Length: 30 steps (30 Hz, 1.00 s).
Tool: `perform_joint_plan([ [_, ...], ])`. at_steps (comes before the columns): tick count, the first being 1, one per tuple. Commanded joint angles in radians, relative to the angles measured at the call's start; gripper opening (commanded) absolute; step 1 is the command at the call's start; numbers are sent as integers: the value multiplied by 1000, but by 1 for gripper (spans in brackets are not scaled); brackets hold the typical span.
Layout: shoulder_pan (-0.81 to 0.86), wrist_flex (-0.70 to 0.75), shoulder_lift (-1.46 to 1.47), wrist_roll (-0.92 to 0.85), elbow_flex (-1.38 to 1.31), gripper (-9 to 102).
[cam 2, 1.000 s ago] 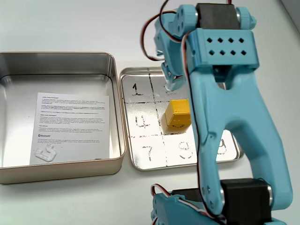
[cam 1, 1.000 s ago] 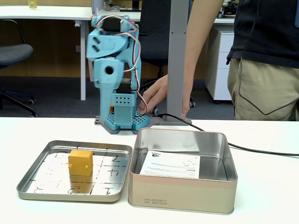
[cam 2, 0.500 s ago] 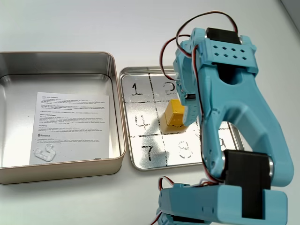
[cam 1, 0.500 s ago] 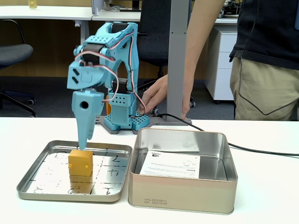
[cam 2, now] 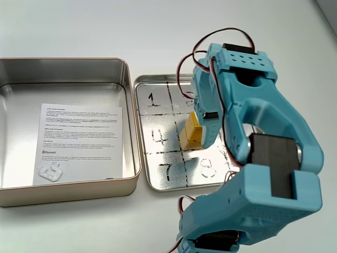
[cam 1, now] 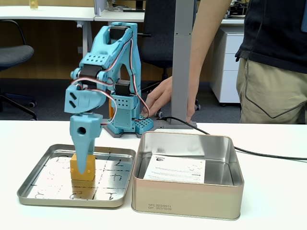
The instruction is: Grasp a lego block and put it in the bin.
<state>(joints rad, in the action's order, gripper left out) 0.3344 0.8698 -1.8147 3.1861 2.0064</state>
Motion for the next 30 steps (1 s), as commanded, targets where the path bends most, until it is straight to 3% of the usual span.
perform_joint_plan([
  [1,29,-12,2,104,3,32],
  [12,49,-28,35,103,14,28],
  [17,49,-6,18,98,26,20],
  [24,54,74,-23,97,32,1],
  [30,51,193,-144,95,14,0],
])
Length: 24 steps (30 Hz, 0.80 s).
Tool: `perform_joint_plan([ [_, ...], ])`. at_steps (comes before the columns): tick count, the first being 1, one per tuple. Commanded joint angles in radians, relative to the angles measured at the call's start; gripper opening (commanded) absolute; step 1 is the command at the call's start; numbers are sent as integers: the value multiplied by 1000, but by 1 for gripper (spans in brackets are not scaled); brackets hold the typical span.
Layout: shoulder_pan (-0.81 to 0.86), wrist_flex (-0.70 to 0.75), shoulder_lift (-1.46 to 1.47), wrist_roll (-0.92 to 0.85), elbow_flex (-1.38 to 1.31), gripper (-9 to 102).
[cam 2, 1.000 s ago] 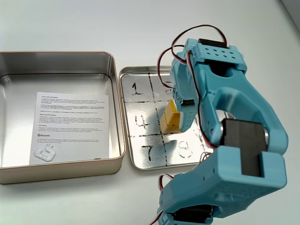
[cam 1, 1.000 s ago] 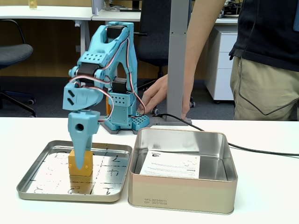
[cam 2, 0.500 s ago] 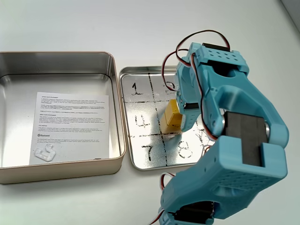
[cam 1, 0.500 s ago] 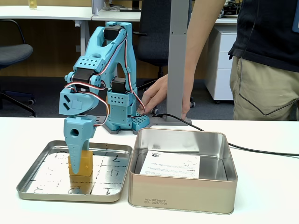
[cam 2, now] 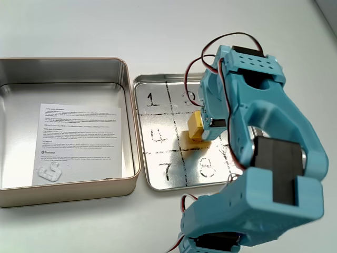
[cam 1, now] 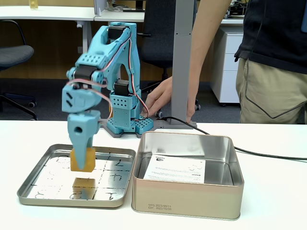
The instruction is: Grasp a lego block and put it in the bin.
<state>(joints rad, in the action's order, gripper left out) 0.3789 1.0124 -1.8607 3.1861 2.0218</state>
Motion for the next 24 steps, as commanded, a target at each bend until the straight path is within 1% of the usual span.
perform_joint_plan([
  [1,2,80,-124,92,-14,0],
  [4,-21,163,-192,92,-83,0],
  [9,-75,304,-244,86,-270,0],
  [16,-216,397,-181,81,-552,0],
  [20,-337,433,-109,64,-698,0],
  [24,-482,430,-9,55,-798,0],
])
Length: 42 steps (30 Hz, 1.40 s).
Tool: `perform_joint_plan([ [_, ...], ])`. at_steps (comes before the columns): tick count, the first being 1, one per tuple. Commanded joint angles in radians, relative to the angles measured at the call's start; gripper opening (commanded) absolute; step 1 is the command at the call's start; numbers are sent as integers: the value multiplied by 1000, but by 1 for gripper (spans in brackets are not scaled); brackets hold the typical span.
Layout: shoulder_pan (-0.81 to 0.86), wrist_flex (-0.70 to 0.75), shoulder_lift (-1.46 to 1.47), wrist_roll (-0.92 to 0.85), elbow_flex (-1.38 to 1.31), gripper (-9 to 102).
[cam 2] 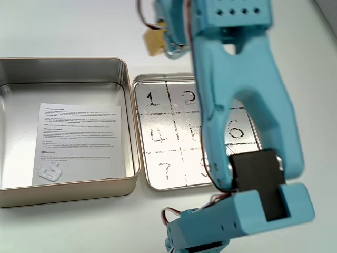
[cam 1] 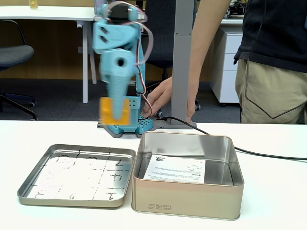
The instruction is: Grasp a lego block and put it in the bin.
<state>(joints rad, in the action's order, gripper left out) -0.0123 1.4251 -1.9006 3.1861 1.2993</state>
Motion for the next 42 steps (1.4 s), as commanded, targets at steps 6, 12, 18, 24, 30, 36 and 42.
perform_joint_plan([
  [6,-258,-35,247,61,-247,0],
  [12,-364,-32,497,44,-495,0],
  [18,-397,83,664,6,-634,0],
  [24,-357,225,672,-83,-571,0],
  [30,-331,202,604,-167,-391,0],
  [36,-319,115,514,-166,-195,0],
  [42,-308,61,471,-144,-129,6],
])
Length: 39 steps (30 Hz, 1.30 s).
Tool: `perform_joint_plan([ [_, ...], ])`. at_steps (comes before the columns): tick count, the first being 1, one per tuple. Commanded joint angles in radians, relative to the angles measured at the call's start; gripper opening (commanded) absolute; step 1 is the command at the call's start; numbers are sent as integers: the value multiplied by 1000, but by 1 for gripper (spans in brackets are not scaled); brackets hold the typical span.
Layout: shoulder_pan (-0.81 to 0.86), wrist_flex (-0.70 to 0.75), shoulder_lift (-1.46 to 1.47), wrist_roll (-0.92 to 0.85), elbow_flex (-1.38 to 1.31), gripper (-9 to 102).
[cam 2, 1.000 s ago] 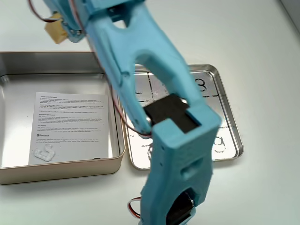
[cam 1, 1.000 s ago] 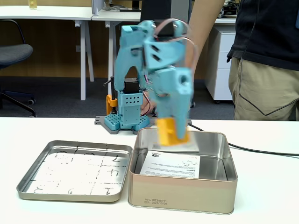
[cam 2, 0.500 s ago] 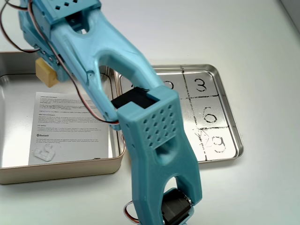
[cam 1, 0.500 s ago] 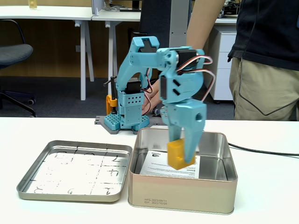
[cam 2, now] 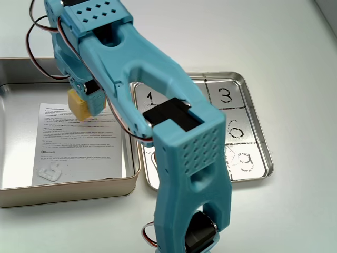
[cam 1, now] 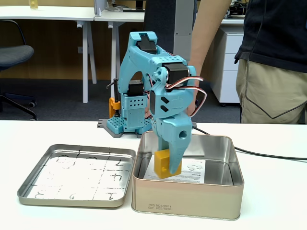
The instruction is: Grasp a lego block and put it in the bin.
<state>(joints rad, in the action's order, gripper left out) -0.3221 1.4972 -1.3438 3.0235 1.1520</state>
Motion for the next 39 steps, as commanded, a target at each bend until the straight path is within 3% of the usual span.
perform_joint_plan([
  [1,2,-21,-92,25,23,9],
  [8,-5,-147,-202,25,175,24],
  [13,-3,-190,-290,34,270,29],
  [19,38,-189,-342,91,189,29],
  [24,140,-146,-308,149,-31,19],
  [31,319,-63,-66,298,-538,1],
  [39,391,-69,253,337,-1052,0],
])
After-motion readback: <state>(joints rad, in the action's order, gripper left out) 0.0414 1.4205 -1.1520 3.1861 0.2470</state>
